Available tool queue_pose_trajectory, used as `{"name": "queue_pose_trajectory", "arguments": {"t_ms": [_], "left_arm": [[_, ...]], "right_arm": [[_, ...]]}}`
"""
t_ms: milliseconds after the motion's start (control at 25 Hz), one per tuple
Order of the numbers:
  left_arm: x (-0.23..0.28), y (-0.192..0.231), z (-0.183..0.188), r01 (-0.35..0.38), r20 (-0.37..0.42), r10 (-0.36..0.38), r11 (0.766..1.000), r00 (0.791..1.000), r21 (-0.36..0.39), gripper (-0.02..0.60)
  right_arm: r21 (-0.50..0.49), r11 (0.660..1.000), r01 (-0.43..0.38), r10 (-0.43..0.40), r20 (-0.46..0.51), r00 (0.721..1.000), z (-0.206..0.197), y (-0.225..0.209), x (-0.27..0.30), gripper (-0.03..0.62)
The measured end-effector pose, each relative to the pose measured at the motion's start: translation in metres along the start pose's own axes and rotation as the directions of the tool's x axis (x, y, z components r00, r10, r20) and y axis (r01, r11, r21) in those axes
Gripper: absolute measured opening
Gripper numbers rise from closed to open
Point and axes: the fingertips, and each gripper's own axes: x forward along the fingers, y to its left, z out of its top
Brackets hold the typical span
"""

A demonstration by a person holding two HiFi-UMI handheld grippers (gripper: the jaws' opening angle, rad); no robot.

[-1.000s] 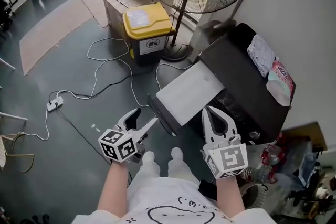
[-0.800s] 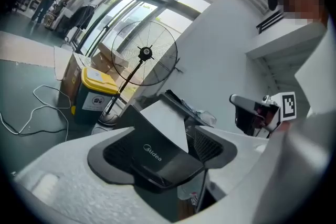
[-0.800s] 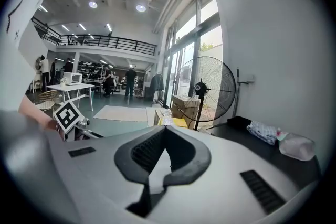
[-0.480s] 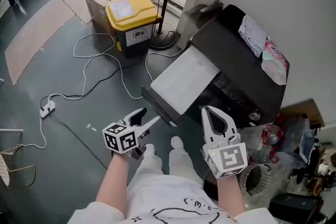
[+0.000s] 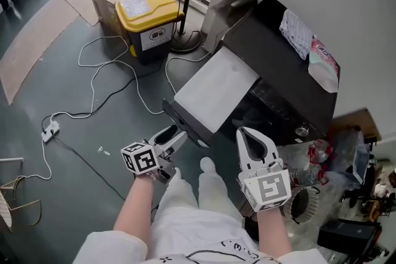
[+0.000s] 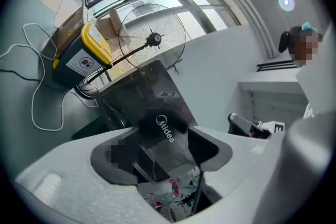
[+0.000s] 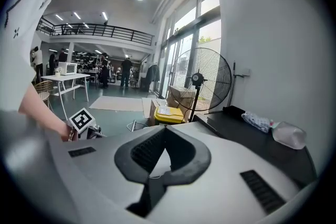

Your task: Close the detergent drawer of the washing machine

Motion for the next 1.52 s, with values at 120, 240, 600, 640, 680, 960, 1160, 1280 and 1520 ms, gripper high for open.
{"name": "queue_pose_trajectory", "arguments": {"t_ms": [120,240,600,640,680,960,1160,1280,1520], "left_arm": [[0.001,0.007,-0.002,0.044,0.047,-0.041,0.997,0.998,-0.062,0.295],[0.001,0.013,-0.004,0.091,0.09,-0.079,0.987,0.993,-0.132,0.329],[0.012,0.018,0.001,0.268,0.225,-0.2,0.905,0.954,-0.332,0.348],[0.013,0.017,0.004,0.297,0.248,-0.218,0.89,0.944,-0.347,0.348],[0.015,0.016,0.006,0.325,0.268,-0.237,0.875,0.934,-0.36,0.348],[0.017,0.008,0.009,0.38,0.3,-0.274,0.839,0.914,-0.39,0.347],[0.023,0.001,0.007,0.364,0.255,-0.279,0.84,0.926,-0.403,0.347],[0.029,-0.005,0.001,0.341,0.22,-0.271,0.845,0.937,-0.411,0.347],[0.028,-0.012,0.004,0.315,0.24,-0.231,0.851,0.943,-0.42,0.347]], "right_arm": [[-0.005,1.0,0.014,-0.014,-0.019,1.0,-0.006,-0.002,0.001,0.0],[-0.008,1.0,0.007,-0.007,-0.025,1.0,-0.014,-0.001,0.003,0.0],[-0.031,1.0,-0.005,0.003,-0.039,0.999,-0.017,0.006,0.008,0.0],[-0.026,1.0,-0.002,0.001,-0.042,0.999,-0.018,0.006,0.008,0.0],[-0.021,1.0,0.002,-0.003,-0.047,0.999,-0.02,0.006,0.008,0.0],[-0.005,1.0,0.002,-0.003,-0.069,0.998,-0.028,0.009,0.003,0.0],[0.029,1.0,0.001,0.001,-0.061,0.998,-0.025,0.001,0.007,0.0],[0.038,0.999,-0.007,0.009,-0.047,0.999,-0.023,-0.006,0.01,0.0],[0.073,0.997,0.01,-0.008,-0.021,1.0,-0.012,-0.024,0.016,0.0]]}}
